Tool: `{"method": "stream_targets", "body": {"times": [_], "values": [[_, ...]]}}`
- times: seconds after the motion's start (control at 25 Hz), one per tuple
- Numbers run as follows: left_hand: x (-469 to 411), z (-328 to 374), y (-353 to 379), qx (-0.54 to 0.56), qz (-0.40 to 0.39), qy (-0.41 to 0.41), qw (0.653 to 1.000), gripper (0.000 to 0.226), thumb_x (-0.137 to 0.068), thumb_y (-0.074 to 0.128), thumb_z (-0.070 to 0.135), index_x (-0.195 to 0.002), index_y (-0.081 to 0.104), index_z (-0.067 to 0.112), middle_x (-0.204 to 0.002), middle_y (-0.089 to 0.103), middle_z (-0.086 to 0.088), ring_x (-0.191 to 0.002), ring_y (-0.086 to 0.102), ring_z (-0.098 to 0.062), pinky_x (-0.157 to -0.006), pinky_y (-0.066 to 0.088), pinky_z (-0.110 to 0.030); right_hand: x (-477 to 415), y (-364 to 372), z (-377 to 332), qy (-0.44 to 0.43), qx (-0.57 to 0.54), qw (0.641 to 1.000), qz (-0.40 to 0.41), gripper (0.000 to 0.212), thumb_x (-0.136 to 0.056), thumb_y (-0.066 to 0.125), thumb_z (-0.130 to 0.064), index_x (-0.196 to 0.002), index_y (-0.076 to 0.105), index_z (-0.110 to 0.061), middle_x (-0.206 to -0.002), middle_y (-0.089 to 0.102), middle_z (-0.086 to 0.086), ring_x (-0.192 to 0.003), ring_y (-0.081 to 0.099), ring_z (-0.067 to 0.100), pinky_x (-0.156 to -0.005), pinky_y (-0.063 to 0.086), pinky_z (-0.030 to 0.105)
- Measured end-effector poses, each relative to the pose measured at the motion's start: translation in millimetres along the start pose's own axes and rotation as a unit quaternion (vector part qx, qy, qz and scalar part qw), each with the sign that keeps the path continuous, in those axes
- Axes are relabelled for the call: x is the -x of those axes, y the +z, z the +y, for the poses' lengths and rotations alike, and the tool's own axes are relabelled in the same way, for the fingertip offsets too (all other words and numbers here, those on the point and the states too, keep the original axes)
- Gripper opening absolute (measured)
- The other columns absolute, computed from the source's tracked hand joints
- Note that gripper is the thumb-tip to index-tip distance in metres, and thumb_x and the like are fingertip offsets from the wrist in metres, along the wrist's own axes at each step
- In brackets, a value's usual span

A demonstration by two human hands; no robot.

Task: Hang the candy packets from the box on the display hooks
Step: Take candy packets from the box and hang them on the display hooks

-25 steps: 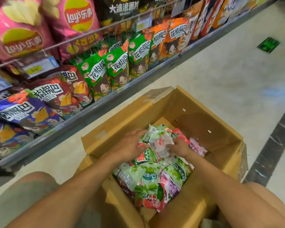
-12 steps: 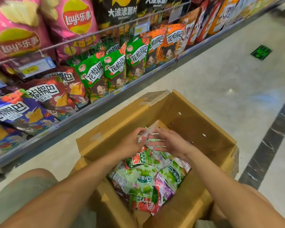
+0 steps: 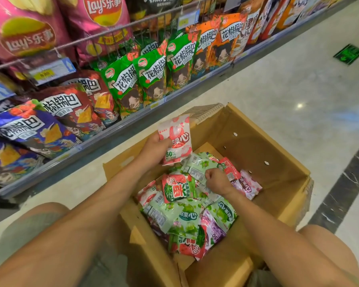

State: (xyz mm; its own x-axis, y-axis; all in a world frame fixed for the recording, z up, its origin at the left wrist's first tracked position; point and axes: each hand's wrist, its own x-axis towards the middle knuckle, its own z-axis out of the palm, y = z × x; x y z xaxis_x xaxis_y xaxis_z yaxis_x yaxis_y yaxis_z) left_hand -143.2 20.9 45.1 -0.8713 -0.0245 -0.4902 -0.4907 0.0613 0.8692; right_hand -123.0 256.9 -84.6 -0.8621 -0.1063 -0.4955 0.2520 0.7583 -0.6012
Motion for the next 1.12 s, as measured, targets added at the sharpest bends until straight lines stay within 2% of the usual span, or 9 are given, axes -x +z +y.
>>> {"method": "stream_targets", "body": {"times": [0.12,0.2,0.32,0.48,0.56,0.68,0.88,0.96,1.12], "values": [[-4,5,-7,0.026,0.006,-0.016,1.0,0.024,-0.1,0.052,0.004,-0.099,0.063,0.024,-0.105,0.076,0.001,-0.088,0.074,-0.013,-0.079,0.059,-0.031,-7,21,1,0.019,0.023,0.999,-0.021,0.044,-0.068,0.042,0.017,-0.056,0.024,-0.022,-0.057,0.021,-0.002,-0.055,0.021,0.017,-0.056,0.01,0.031],[-7,4,-7,0.028,0.009,-0.016,0.999,0.024,-0.1,0.052,0.003,-0.099,0.064,0.024,-0.108,0.076,-0.001,-0.089,0.074,-0.015,-0.081,0.059,-0.034,-13,34,4,0.055,0.032,0.998,-0.021,0.042,-0.075,0.05,0.012,-0.056,0.031,-0.021,-0.057,0.033,-0.001,-0.055,0.034,0.02,-0.052,0.019,0.029],[-9,5,-8,0.04,0.005,-0.015,0.999,0.023,-0.099,0.051,0.004,-0.1,0.062,0.024,-0.108,0.076,-0.003,-0.092,0.073,-0.018,-0.087,0.06,-0.04,-19,54,9,0.102,0.001,0.994,-0.028,0.021,-0.085,0.066,-0.007,-0.076,0.052,-0.02,-0.079,0.06,0.001,-0.079,0.059,0.023,-0.062,0.041,0.026],[-11,1,-11,0.073,0.006,-0.031,0.997,0.018,-0.096,0.064,0.011,-0.108,0.063,0.023,-0.101,0.08,-0.001,-0.095,0.077,-0.024,-0.093,0.061,-0.052,-28,77,6,0.166,-0.004,0.986,-0.034,0.031,-0.088,0.072,-0.033,-0.091,0.049,-0.014,-0.082,0.055,0.002,-0.072,0.056,0.02,-0.053,0.037,0.027],[-9,1,-11,0.08,-0.003,-0.02,0.997,0.026,-0.092,0.076,0.014,-0.114,0.064,0.022,-0.102,0.081,0.001,-0.093,0.079,-0.02,-0.091,0.062,-0.048,-33,87,4,0.193,-0.005,0.981,-0.013,0.056,-0.084,0.076,-0.043,-0.119,0.051,-0.007,-0.109,0.062,0.012,-0.093,0.066,0.029,-0.064,0.05,0.033],[-10,-3,-14,0.078,-0.008,-0.006,0.997,0.026,-0.093,0.077,0.013,-0.113,0.064,0.023,-0.109,0.08,-0.001,-0.093,0.078,-0.018,-0.089,0.062,-0.043,-33,96,-1,0.211,-0.044,0.976,-0.004,0.09,-0.087,0.079,-0.04,-0.15,0.029,-0.001,-0.134,0.06,0.017,-0.118,0.063,0.034,-0.088,0.054,0.04],[-12,-6,-20,0.057,-0.006,-0.004,0.998,0.028,-0.101,0.067,0.015,-0.128,0.061,0.018,-0.117,0.076,-0.002,-0.086,0.075,-0.011,-0.069,0.06,-0.031,-33,98,1,0.188,-0.159,0.969,-0.011,0.035,-0.084,0.082,-0.016,-0.116,0.07,-0.01,-0.11,0.076,0.008,-0.094,0.07,0.023,-0.089,0.058,0.039],[-13,-4,-20,0.051,-0.006,-0.003,0.999,0.028,-0.101,0.066,0.016,-0.129,0.06,0.018,-0.116,0.076,-0.001,-0.088,0.075,-0.013,-0.068,0.061,-0.032,-31,90,0,0.207,-0.198,0.958,-0.016,0.032,-0.082,0.081,-0.011,-0.112,0.07,-0.01,-0.107,0.075,0.009,-0.092,0.069,0.025,-0.086,0.057,0.037],[-5,8,-20,0.043,-0.01,-0.014,0.999,0.028,-0.101,0.068,0.019,-0.128,0.061,0.019,-0.114,0.078,-0.001,-0.099,0.077,-0.023,-0.087,0.062,-0.053,-16,63,-7,0.23,-0.229,0.945,-0.044,0.042,-0.08,0.081,-0.014,-0.117,0.062,-0.012,-0.112,0.072,0.011,-0.103,0.07,0.029,-0.091,0.06,0.046]]}}
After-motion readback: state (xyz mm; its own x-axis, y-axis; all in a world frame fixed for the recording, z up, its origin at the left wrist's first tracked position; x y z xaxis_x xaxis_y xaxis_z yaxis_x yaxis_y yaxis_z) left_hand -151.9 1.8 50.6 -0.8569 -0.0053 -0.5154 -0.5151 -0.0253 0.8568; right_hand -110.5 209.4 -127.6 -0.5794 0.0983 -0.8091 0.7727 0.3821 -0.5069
